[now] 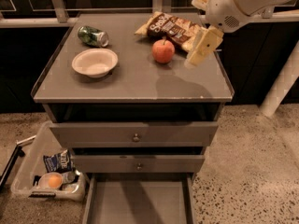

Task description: Place apple into bottom drawer

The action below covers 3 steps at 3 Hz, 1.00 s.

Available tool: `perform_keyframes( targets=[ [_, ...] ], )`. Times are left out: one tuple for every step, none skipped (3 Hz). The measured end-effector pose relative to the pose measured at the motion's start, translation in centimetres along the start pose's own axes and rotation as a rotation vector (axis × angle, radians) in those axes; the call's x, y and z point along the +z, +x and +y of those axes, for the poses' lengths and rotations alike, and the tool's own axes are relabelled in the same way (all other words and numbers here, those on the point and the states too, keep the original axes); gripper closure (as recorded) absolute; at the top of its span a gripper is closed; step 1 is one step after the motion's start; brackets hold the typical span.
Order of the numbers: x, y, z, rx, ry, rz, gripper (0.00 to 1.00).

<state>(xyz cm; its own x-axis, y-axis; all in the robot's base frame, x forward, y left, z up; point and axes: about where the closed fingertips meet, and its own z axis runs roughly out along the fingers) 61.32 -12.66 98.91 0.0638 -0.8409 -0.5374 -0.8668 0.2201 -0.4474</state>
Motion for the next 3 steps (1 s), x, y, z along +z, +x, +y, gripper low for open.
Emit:
perform_keyframes(
  targets=[
    [2.7,0.9,-2.7,0.03,0.06,-0.008,0.0],
    [4.7,2.8,-4.8,0.094,0.095,-0.035,0.0],
    [6.5,4.4,-6.0,0.165,0.103,-0.072,0.0]
  ],
)
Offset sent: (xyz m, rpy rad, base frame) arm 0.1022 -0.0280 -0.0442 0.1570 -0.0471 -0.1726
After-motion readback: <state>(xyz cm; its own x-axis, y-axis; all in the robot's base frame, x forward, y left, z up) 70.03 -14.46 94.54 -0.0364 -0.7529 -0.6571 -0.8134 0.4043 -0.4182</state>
